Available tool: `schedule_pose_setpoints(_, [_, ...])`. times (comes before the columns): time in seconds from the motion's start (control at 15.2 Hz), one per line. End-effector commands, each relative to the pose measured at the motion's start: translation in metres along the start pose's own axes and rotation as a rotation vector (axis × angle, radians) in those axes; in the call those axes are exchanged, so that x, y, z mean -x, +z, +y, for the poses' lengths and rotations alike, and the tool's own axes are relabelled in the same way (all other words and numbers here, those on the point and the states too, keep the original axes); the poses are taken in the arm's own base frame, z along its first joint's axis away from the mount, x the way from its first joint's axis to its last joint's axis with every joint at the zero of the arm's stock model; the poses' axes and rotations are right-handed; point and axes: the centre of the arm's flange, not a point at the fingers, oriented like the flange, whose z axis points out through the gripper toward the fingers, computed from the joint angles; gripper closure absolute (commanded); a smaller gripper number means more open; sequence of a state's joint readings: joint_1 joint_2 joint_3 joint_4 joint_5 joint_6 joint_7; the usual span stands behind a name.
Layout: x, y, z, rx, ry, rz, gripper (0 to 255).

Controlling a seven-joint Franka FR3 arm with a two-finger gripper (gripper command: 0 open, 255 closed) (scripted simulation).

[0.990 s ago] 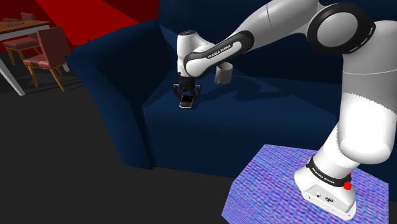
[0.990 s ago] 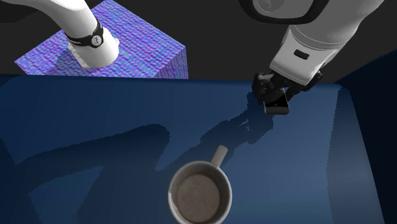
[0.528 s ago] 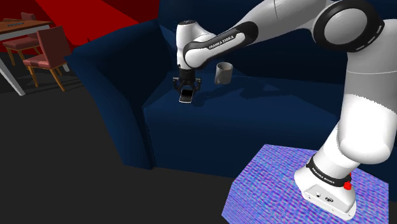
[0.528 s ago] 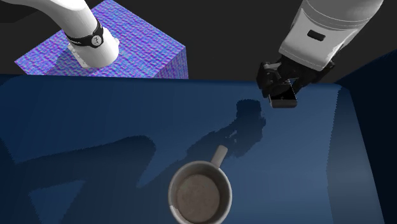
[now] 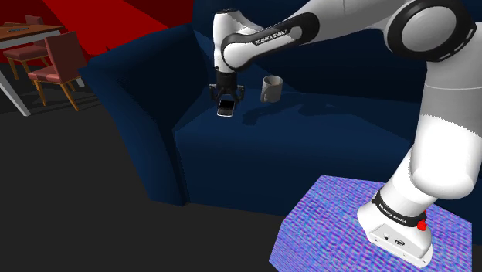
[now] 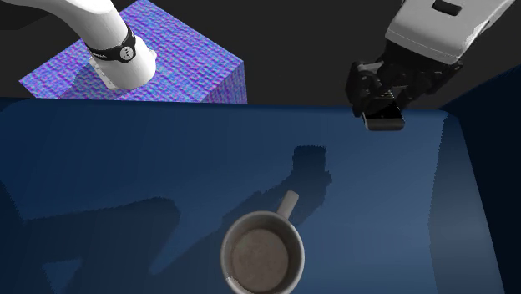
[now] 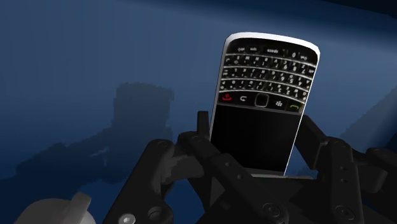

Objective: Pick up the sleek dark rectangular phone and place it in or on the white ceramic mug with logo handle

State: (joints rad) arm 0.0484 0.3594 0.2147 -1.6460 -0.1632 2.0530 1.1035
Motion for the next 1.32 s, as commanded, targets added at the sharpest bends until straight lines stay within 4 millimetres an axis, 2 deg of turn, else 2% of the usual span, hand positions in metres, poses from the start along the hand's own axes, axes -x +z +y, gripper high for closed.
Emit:
schedule_pose_setpoints(0.0, [-0.001,-0.011,0.0,0.0,0.0,0.0,255])
schedule_pose_setpoints(1.25, [-0.01,-0.111,-0.002,0.0,0.0,0.0,255])
